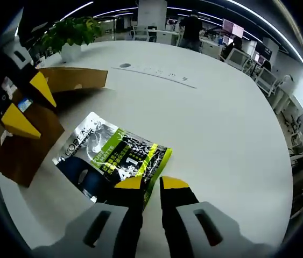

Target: Operate the shoe box by opening the lid, removing the specified soft item, and placing it in the target area until the item is outside and the box remains undamaged.

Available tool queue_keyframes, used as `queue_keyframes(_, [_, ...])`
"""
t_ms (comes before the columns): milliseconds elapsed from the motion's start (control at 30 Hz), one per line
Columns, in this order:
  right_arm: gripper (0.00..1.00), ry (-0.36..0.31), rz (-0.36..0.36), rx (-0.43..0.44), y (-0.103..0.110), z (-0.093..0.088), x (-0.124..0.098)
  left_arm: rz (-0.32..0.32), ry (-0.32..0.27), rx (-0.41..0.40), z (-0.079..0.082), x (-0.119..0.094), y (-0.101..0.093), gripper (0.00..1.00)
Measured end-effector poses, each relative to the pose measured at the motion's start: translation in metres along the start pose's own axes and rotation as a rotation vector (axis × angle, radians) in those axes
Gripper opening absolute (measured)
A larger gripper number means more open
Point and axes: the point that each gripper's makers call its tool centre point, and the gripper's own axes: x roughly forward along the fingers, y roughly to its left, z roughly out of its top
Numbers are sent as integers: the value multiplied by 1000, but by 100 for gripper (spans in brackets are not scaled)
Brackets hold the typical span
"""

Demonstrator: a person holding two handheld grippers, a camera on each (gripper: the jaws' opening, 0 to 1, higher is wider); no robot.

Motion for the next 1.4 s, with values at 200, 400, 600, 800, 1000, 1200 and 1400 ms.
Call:
queue_keyframes(200, [14,-22,13,-19,6,10,-11,10,-24,-21,-3,-16,-1,21])
queue_keyframes(400, [18,-50,33,-22,13,22,-26,33,-44,-49,-9,-33,4,23])
queue_keyframes(600, [20,-71,54,-52,21,33,-41,60,-62,-92,-21,-53,11,24])
queue_keyframes(800, [22,-107,96,-45,35,45,-57,93,-80,-134,-34,-70,17,25])
queue_keyframes(1000, [25,-128,157,-59,61,56,-68,114,-65,-143,-53,-84,19,25])
queue_keyframes(1200, [27,-147,220,-75,87,69,-76,145,-71,-159,-71,-102,24,27])
queue_keyframes(1400, [28,-167,282,-89,116,81,-81,182,-70,-212,-95,-119,34,28])
